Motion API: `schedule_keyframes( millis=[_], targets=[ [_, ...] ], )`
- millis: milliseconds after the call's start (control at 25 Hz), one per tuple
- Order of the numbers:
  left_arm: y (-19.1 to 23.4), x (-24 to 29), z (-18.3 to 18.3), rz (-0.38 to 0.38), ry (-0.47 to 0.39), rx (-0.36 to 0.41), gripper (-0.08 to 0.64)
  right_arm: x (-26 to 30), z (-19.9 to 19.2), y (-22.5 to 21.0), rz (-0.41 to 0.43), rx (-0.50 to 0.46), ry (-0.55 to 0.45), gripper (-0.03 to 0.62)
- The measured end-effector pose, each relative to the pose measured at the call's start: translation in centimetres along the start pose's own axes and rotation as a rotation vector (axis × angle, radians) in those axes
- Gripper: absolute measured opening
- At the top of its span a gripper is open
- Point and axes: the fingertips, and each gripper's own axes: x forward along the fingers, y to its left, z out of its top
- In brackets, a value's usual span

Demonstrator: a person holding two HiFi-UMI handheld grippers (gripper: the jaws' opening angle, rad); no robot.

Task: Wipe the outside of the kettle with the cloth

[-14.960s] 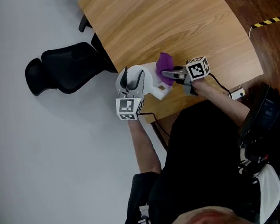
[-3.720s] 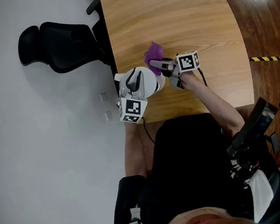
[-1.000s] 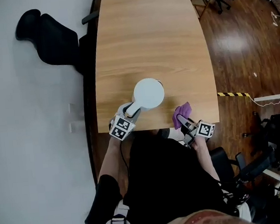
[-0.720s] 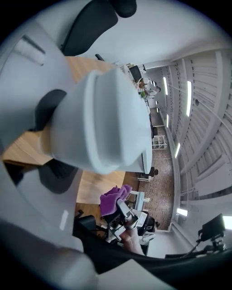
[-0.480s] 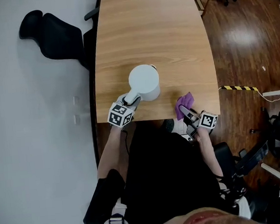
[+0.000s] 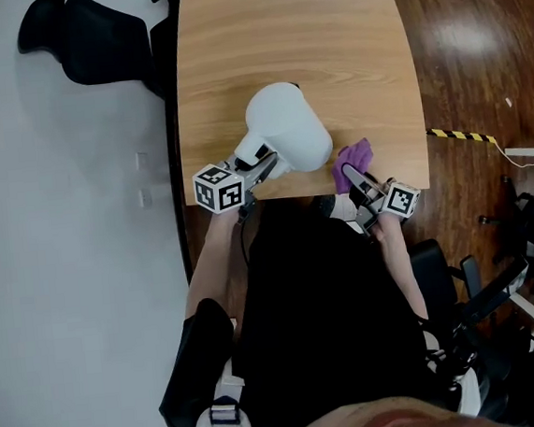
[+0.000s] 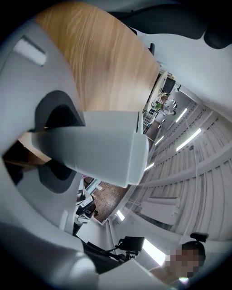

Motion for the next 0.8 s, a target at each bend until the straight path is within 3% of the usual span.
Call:
schedule_keyframes(
  millis=[120, 240, 400, 560, 640, 800],
  targets=[
    [-1.0, -0.5, 0.5, -0.049, -0.056, 0.011, 0.054, 0.1, -0.5, 0.0, 0.011, -0.005, -0.02, 0.066],
    [-2.1, -1.9, 3.2, -0.117, -0.158, -0.019, 0.054, 0.8, 0.3, 0.9, 0.036, -0.012, -0.073, 0.066],
    [-4.6, -3.5, 6.9, -0.201, -0.339, -0.05, 0.054, 0.3, 2.3, 2.4, 0.079, -0.043, -0.143, 0.066],
    [-7.0, -5.9, 8.0, -0.322, -0.55, -0.028, 0.054, -1.0, 4.4, 4.2, 0.167, -0.092, -0.193, 0.066],
    [-8.2, -7.7, 9.9, -0.403, -0.624, -0.02, 0.054, -0.4, 7.2, 7.9, 0.236, -0.116, -0.233, 0.064],
    [-10.3, -13.4, 21.1, -0.626, -0.663, -0.092, 0.054, 5.9, 16.7, 20.8, 0.4, -0.077, -0.405, 0.064]
  ],
)
